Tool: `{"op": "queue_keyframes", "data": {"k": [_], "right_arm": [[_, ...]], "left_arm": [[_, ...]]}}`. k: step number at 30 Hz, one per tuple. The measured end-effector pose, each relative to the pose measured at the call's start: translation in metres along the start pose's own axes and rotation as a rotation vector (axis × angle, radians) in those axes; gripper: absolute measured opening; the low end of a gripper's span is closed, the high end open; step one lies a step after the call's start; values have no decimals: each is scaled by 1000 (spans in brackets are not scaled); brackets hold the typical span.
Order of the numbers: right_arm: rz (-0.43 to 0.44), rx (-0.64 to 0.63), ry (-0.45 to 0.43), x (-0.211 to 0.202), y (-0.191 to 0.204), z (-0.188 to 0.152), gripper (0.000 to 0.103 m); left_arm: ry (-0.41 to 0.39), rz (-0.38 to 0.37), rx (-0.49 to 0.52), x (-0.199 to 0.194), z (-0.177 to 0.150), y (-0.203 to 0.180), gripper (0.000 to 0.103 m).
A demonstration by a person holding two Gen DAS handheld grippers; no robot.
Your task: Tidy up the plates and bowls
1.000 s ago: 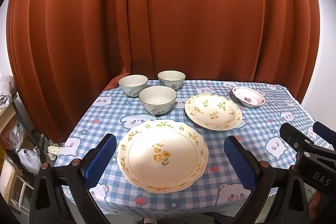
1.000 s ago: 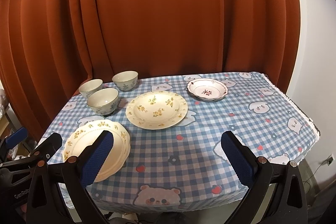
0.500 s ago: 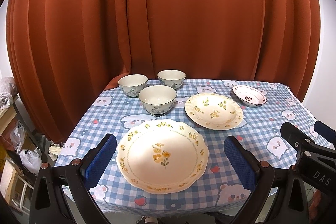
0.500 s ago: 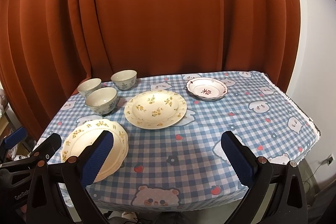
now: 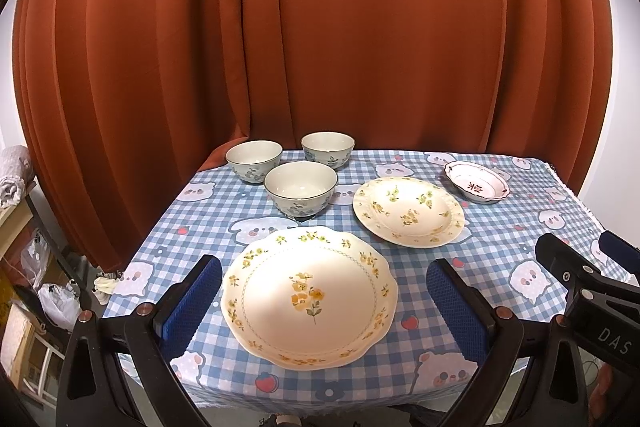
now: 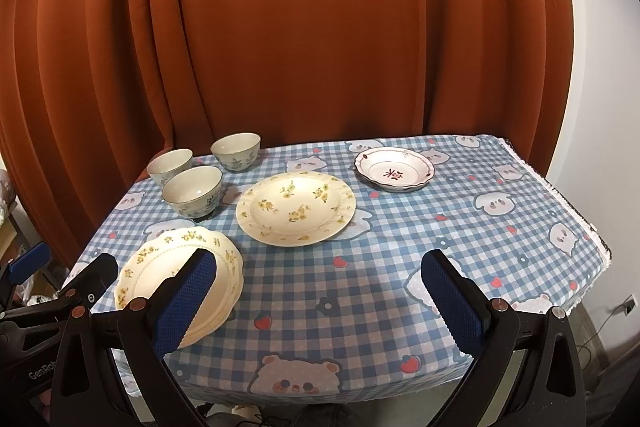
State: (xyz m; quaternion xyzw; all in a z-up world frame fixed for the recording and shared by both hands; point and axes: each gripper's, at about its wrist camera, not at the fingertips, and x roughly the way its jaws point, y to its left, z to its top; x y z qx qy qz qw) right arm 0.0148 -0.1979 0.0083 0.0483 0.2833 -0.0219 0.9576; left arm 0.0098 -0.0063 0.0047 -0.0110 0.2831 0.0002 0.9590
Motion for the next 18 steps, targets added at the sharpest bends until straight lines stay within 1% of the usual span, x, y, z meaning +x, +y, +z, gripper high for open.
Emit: {"op": "queue_keyframes", "data": {"k": [18], "right_arm": [[-5, -1, 5, 5, -2, 0, 103]], "left_arm": [[2, 1, 1, 1, -3, 1, 103]]}}
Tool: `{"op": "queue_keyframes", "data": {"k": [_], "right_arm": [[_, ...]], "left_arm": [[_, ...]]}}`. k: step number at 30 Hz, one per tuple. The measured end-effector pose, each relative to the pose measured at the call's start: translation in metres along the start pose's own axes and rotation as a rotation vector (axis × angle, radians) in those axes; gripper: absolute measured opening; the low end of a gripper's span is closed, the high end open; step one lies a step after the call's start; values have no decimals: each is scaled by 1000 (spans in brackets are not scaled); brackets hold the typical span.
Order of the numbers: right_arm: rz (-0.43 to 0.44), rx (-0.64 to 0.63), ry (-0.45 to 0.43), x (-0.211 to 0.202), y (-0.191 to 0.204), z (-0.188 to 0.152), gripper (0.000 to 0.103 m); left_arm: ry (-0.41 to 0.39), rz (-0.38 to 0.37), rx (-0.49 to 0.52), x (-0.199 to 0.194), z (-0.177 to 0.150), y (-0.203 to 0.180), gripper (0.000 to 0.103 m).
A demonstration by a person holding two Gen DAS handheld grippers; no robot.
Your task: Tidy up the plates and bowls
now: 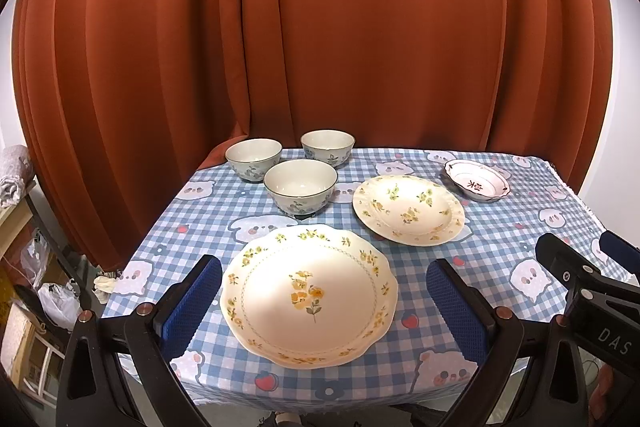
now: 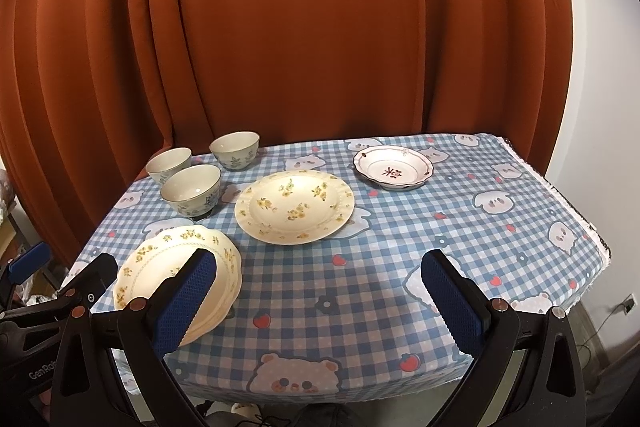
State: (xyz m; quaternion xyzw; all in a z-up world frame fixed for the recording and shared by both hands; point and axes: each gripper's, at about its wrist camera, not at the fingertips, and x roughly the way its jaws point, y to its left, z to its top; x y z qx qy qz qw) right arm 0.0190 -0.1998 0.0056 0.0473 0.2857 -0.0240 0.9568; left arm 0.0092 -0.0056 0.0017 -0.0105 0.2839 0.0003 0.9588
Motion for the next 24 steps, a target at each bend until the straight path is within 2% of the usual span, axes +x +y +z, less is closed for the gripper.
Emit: {"op": "queue_keyframes", "data": {"k": [7, 15, 24], "right_arm": [[6, -4, 7, 6, 2, 1, 103], [2, -4, 36, 30, 21, 10, 103], [-20, 7, 109, 75, 52, 19, 103]], "left_arm": [[8, 10, -5, 6, 1, 6, 103], [39, 10, -4, 33, 16, 21, 103], [132, -9, -6, 84, 27, 48, 101]]}}
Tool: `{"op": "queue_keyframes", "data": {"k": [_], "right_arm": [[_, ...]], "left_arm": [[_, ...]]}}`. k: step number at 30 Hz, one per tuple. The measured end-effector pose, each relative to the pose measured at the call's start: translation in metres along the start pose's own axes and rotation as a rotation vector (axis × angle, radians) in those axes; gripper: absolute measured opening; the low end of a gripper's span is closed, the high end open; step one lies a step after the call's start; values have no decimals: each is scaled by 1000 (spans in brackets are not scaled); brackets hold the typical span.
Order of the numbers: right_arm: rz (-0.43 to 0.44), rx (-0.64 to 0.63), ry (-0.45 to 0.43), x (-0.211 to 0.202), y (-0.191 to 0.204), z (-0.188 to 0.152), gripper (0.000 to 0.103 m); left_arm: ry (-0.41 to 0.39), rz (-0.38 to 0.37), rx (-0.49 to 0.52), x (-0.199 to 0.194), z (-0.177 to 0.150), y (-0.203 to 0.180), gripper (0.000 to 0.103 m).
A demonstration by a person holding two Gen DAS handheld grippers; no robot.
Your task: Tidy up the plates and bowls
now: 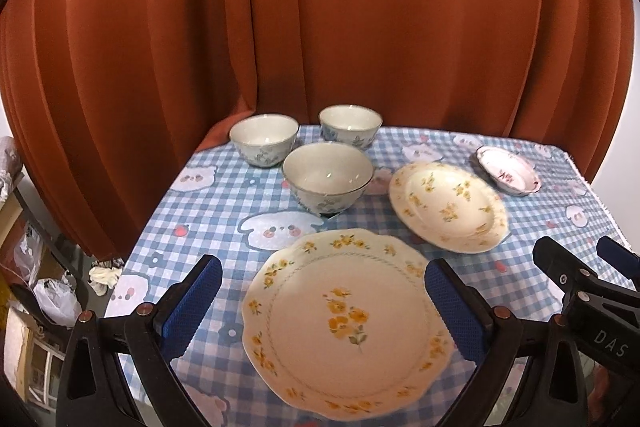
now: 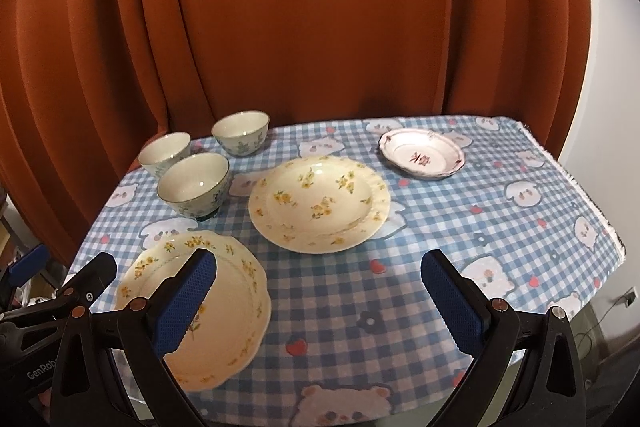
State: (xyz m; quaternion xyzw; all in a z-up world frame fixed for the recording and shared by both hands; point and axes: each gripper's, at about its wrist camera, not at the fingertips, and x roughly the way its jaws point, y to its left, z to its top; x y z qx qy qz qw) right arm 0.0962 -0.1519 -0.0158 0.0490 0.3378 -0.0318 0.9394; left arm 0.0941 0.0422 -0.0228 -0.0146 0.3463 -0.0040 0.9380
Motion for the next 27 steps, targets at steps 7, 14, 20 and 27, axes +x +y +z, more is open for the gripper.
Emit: {"op": "queue_keyframes", "data": {"k": [7, 14, 20, 27], "right_arm": [[-4, 3, 113, 51, 31, 4, 99], [-16, 14, 259, 102, 58, -10, 90], [-43, 34, 365, 134, 66, -32, 79], [-58, 49, 420, 149, 70, -42, 68]], "left_arm": [[125, -10, -4, 51, 5, 26, 98], [270, -30, 25, 104, -6, 39, 92], [369, -75, 52, 130, -19, 35, 83], [396, -81, 58, 144, -21, 36, 82]]}}
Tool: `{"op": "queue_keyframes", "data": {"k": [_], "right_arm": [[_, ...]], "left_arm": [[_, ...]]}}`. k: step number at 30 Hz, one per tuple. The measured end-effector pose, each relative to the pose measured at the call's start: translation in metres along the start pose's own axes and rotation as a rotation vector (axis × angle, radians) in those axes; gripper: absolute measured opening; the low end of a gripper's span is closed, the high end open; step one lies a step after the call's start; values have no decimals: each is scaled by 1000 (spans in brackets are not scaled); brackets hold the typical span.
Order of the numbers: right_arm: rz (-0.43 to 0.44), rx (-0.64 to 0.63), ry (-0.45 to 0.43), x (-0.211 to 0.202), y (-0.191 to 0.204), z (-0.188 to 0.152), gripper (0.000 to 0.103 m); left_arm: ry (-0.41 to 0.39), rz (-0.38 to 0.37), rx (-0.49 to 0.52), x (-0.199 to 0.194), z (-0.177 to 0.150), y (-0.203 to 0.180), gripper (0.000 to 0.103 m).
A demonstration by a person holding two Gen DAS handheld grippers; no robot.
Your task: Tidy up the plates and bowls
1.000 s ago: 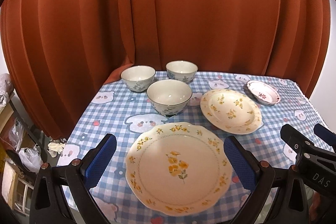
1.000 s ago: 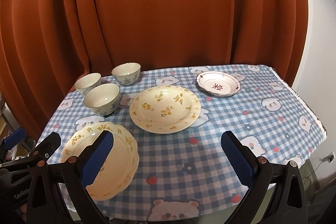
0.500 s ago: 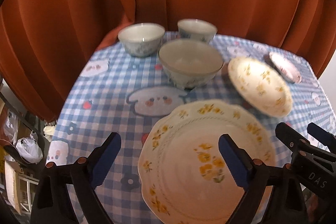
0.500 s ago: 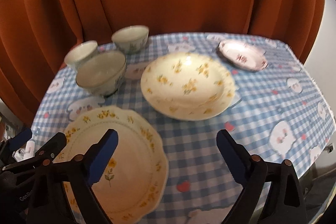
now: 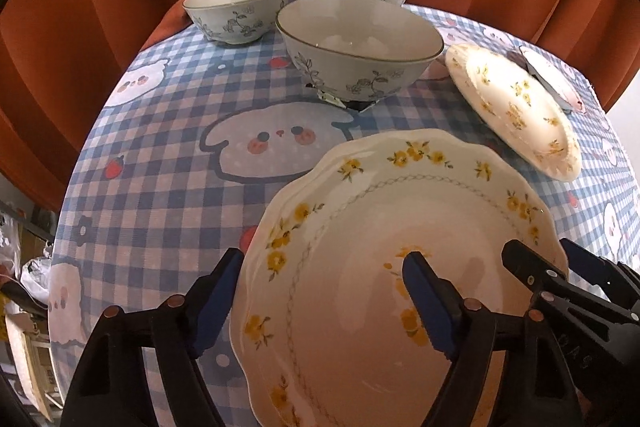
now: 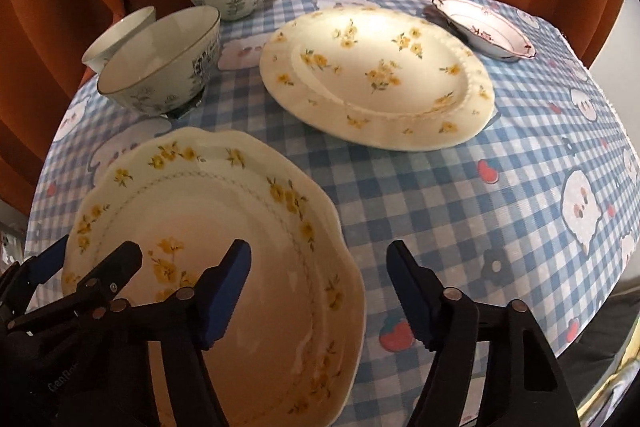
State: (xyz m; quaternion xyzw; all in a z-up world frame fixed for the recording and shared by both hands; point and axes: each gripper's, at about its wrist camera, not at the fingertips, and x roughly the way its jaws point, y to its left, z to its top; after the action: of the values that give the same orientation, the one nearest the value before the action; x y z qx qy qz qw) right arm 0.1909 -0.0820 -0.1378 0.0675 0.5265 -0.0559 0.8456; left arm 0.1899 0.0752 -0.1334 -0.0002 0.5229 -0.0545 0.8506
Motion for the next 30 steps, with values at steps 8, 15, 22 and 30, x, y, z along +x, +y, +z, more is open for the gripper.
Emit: {"op": "queue_keyframes", "data": {"k": [8, 15, 22, 30], "right_arm": [[-30, -18, 53, 10, 12, 2, 60], [-62, -6, 80, 13, 15, 5, 60], [-103, 4, 95, 7, 21, 9, 60], [-121, 40, 89, -15, 22, 15, 60]], "left_arm": [[42, 28, 34, 12, 4, -2, 79], [61, 22, 62, 16, 7, -3, 78], [95, -10, 85, 15, 13, 2, 78], [83, -45, 114, -2, 22, -2, 79]]}}
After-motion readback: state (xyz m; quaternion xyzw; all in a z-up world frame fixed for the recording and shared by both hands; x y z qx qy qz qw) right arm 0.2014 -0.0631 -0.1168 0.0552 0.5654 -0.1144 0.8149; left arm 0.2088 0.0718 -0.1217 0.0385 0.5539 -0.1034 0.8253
